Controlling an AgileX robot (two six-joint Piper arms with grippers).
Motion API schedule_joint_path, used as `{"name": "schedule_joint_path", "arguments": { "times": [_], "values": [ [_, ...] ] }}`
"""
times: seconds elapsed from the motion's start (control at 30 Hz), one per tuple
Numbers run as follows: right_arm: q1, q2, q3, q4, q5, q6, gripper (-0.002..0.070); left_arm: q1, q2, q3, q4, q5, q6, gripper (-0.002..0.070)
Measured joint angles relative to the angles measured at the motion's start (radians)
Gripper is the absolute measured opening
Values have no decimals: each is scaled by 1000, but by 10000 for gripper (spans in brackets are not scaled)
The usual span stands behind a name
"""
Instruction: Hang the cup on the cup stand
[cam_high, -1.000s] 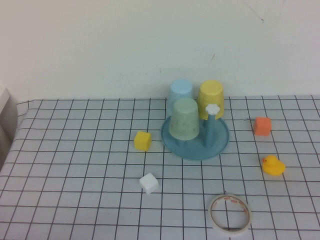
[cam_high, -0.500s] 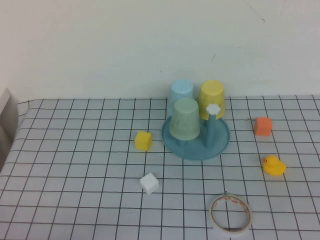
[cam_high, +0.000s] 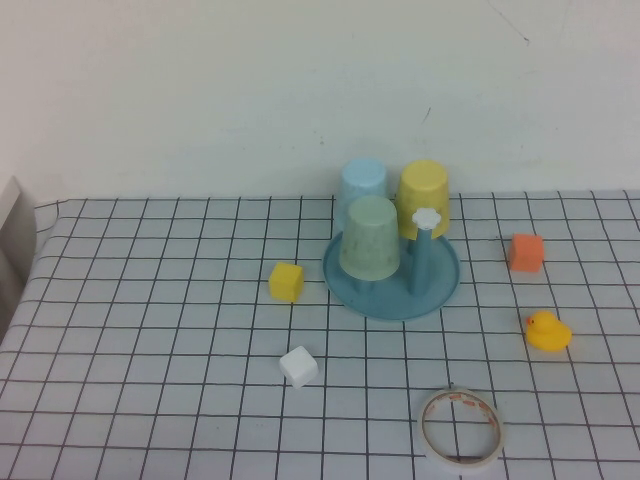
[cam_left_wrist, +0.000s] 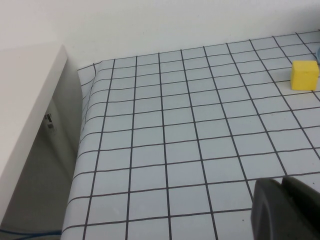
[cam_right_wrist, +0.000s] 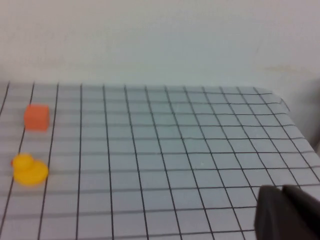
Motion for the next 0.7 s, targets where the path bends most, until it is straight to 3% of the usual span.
{"name": "schedule_joint_path", "arguments": {
  "times": [0.2, 0.27, 0.47, 0.7],
  "values": [
    [0, -25, 19, 205, 5, -461, -1, 0, 0, 0, 0, 0, 0, -1],
    [0, -30, 19, 242, 5, -519, -1, 0, 0, 0, 0, 0, 0, -1],
    [0, -34, 51, 257, -3, -536, -1, 0, 0, 0, 0, 0, 0, -1],
    [0, -115, 220, 281, -153, -493, -1, 0, 0, 0, 0, 0, 0, -1]
  ]
}}
